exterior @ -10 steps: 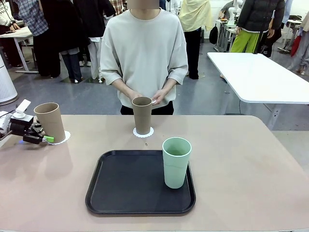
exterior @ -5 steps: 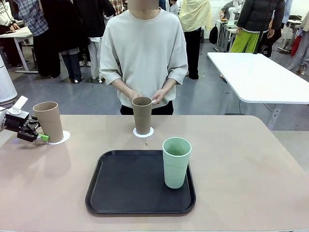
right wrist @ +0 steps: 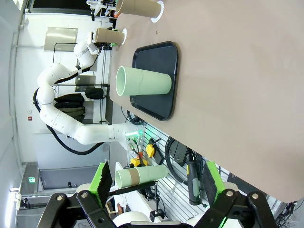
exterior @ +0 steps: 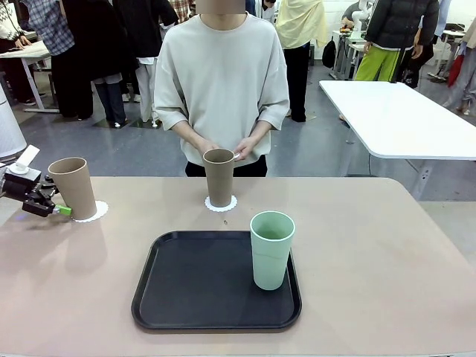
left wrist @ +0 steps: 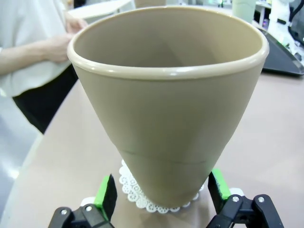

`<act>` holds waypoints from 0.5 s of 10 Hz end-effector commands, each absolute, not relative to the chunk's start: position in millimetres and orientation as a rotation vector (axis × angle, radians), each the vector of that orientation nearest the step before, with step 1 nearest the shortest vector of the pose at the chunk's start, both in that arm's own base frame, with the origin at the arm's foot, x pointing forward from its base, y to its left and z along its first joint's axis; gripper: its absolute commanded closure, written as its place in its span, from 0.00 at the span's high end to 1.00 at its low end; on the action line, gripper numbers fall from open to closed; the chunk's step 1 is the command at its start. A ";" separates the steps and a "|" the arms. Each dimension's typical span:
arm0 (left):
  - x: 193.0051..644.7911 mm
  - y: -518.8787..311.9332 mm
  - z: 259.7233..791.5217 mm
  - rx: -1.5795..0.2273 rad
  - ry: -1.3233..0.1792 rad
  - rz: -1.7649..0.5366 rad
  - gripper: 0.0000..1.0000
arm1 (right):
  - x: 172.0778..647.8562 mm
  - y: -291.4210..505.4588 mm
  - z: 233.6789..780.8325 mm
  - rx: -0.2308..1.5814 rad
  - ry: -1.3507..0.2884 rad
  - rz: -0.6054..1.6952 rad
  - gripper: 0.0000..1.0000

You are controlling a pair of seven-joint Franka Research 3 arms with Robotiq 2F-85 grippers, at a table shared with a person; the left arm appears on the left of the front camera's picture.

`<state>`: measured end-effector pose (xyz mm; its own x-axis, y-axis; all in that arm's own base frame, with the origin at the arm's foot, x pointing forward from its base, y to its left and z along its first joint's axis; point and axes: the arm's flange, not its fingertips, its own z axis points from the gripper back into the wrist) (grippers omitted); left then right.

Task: Place coasters on the table and set cups on them.
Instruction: Take one Reusable plastic cup from the Flat Tray and place it on a coaster set by the human.

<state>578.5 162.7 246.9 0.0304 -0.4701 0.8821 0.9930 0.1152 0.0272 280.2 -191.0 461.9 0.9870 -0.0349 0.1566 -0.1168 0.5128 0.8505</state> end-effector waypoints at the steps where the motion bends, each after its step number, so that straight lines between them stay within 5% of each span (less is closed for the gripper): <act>1: 575.2 161.3 249.6 -0.744 -0.873 -1.332 1.00 | 280.5 -191.0 462.0 1.036 -0.163 0.052 1.00; 5: 574.9 163.8 252.4 -0.663 -0.836 -1.359 1.00 | 280.5 -191.0 462.0 1.036 -0.163 0.052 1.00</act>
<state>580.9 168.1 246.6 0.0280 -0.5245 0.8509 0.9914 0.1233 0.0434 280.2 -191.0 461.9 0.9870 -0.0348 0.1566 -0.1168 0.5128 0.8505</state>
